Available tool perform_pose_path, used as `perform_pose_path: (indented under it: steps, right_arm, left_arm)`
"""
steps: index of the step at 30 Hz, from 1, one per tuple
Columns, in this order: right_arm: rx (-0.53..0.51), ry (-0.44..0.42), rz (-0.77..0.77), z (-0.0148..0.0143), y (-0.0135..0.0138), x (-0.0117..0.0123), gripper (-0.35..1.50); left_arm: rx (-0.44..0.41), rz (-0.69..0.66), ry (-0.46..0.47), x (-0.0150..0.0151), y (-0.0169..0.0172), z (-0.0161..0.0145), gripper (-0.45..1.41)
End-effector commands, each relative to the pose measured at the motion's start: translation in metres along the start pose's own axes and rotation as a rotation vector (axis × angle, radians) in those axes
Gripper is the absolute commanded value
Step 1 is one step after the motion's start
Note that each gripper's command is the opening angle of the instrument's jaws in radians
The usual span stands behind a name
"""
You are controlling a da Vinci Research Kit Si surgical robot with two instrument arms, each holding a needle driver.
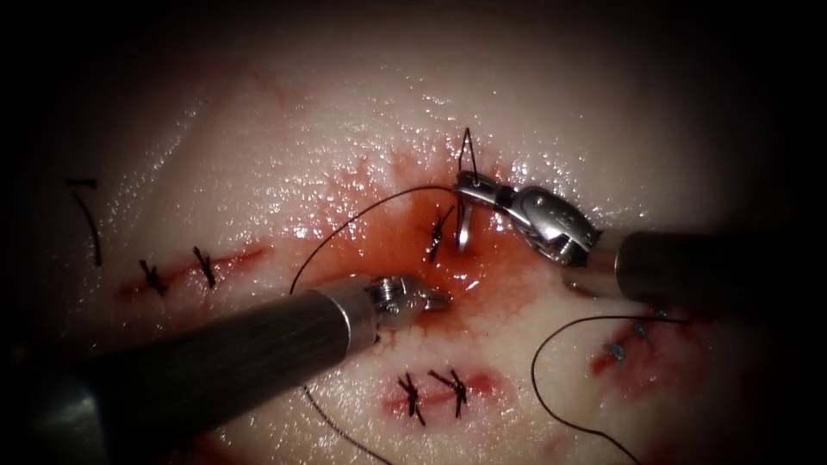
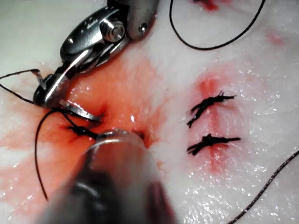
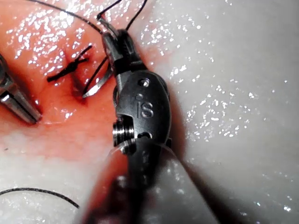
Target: Wound Closure
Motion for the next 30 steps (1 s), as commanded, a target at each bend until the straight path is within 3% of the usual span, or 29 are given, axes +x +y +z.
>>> perform_pose_path:
  steps: [1, 18, 30]
  right_arm:
    - [0.005, -0.006, 0.044, 0.0009, -0.0001, -0.0005, -0.35]
    - [0.048, 0.004, 0.565, 0.001, 0.0, -0.0006, -0.35]
    - [0.044, -0.136, 0.707, 0.0005, -0.003, -0.0004, -0.35]
  left_arm:
    - [0.0, 0.001, 0.0, 0.0002, -0.0002, 0.0008, 0.12]
    - [0.002, 0.002, 0.002, 0.0001, 0.0001, 0.0007, 0.12]
    - [0.006, -0.009, 0.007, -0.0001, 0.0, 0.0006, 0.12]
